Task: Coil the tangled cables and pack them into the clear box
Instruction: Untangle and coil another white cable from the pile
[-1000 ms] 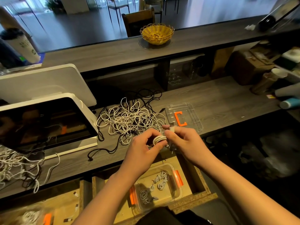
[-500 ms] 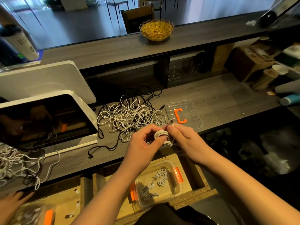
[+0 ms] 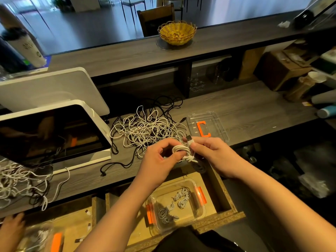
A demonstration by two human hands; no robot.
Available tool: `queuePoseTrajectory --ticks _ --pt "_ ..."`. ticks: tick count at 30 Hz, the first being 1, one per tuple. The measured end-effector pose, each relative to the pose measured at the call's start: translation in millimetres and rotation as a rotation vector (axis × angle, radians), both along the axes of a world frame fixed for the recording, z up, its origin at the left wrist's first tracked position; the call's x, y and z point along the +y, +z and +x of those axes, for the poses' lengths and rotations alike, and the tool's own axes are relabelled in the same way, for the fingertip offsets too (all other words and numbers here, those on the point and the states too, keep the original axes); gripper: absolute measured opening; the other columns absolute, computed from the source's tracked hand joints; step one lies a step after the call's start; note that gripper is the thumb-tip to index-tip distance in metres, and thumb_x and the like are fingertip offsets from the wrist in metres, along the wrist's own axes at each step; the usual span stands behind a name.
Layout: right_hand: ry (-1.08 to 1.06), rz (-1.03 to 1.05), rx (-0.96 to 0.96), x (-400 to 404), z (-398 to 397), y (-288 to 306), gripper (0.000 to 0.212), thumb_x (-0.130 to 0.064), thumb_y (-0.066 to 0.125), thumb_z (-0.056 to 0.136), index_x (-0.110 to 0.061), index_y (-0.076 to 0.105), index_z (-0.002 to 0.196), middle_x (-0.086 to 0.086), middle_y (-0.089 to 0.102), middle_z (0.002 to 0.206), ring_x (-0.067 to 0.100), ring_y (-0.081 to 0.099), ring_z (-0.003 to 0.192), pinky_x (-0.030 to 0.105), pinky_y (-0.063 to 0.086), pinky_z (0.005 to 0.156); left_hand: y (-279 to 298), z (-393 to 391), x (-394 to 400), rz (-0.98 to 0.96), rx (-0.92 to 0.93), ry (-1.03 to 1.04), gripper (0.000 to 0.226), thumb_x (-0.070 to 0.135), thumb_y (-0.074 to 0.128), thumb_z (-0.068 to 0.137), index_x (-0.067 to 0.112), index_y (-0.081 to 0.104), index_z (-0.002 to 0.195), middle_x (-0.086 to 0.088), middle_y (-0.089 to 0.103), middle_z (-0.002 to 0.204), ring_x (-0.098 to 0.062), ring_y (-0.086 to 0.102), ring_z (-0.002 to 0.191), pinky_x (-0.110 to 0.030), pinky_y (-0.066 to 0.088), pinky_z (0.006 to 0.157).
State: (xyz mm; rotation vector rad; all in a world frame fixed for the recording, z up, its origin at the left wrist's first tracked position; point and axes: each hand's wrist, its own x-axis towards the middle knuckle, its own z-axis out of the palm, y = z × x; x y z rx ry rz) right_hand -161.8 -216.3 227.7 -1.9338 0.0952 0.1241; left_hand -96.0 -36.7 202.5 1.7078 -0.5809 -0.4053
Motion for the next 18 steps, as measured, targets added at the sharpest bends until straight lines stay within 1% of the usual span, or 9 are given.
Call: queuePoseTrajectory --ticks 2,4,5,6,7,10,13,16,18 --pt "-0.006 0.001 -0.008 0.3 -0.7 1.8 0.025 -0.021 0.051 0.100 -0.008 0.070 0.107 0.018 0.069 0.098 0.031 0.065 0.092 0.046 0.055 0.086 -2.3 -1.4 0.3 0.000 0.010 0.019 0.017 0.008 0.074 0.087 0.024 0.072 0.093 0.005 0.071 0.087 -0.009 0.066 0.082 -0.021 0.052 0.074" --pt "-0.076 0.025 -0.089 3.6 -1.1 3.2 0.019 -0.018 0.058 0.096 -0.027 0.072 0.105 0.011 0.073 0.099 0.023 0.068 0.092 0.038 0.057 0.087 -3.6 -1.6 -1.2 0.006 0.001 0.040 0.017 0.010 0.074 0.087 0.026 0.071 0.093 0.005 0.071 0.089 -0.015 0.066 0.085 -0.030 0.055 0.076" --pt "-0.108 0.031 -0.125 4.0 -1.1 3.0 0.022 -0.017 0.061 0.094 -0.034 0.070 0.103 0.008 0.074 0.097 0.020 0.069 0.090 0.035 0.058 0.085 -3.8 -1.0 -1.8 0.009 -0.011 0.041 0.017 0.011 0.074 0.087 0.027 0.071 0.093 0.005 0.070 0.091 -0.018 0.066 0.086 -0.036 0.057 0.078" --pt "-0.122 0.034 -0.144 3.5 -1.1 3.1 0.024 -0.016 0.063 0.093 -0.037 0.069 0.101 0.005 0.075 0.095 0.017 0.070 0.088 0.033 0.059 0.083 -3.3 -0.1 -2.3 0.011 -0.023 0.037 0.017 0.012 0.074 0.087 0.028 0.071 0.092 0.007 0.068 0.093 -0.020 0.065 0.087 -0.039 0.057 0.079" --pt "-0.122 0.032 -0.144 2.6 -0.9 3.4 0.024 -0.016 0.064 0.092 -0.038 0.068 0.101 0.003 0.075 0.094 0.014 0.070 0.087 0.030 0.059 0.081 -2.1 0.3 -2.2 0.008 -0.032 0.032 0.017 0.012 0.075 0.086 0.028 0.071 0.091 0.008 0.067 0.095 -0.020 0.064 0.087 -0.039 0.057 0.078" --pt "-0.049 -0.015 -0.110 3.3 2.3 7.8 0.026 -0.016 0.062 0.093 -0.039 0.066 0.102 -0.006 0.074 0.095 0.003 0.068 0.087 0.019 0.056 0.079 1.1 -0.8 -1.5 -0.012 -0.057 0.045 0.019 0.011 0.076 0.084 0.029 0.072 0.091 0.013 0.063 0.101 -0.015 0.064 0.086 -0.027 0.056 0.075" --pt "0.014 -0.075 -0.079 4.6 7.9 15.0 0.027 -0.016 0.056 0.097 -0.040 0.062 0.105 -0.011 0.070 0.099 -0.002 0.065 0.090 0.015 0.053 0.080 -0.3 -4.8 -4.9 -0.027 -0.074 0.105 0.020 0.011 0.076 0.084 0.029 0.071 0.091 0.016 0.061 0.106 -0.012 0.064 0.087 -0.023 0.054 0.074" --pt "0.071 -0.178 -0.068 4.0 12.3 19.7 0.025 -0.015 0.054 0.098 -0.037 0.061 0.107 -0.015 0.065 0.096 -0.008 0.060 0.088 0.010 0.050 0.078 -3.5 -4.8 -5.6 -0.059 -0.066 0.142 0.022 0.008 0.076 0.084 0.029 0.070 0.090 0.010 0.065 0.104 -0.016 0.067 0.092 -0.029 0.057 0.078" --pt "0.103 -0.230 -0.033 4.3 12.2 18.5 0.021 -0.016 0.052 0.100 -0.033 0.061 0.108 -0.010 0.064 0.093 -0.002 0.061 0.085 0.017 0.052 0.076 -4.4 -4.2 -3.7 -0.076 0.037 0.168 0.023 0.006 0.077 0.083 0.026 0.068 0.091 0.005 0.069 0.098 -0.018 0.070 0.086 -0.035 0.061 0.075"
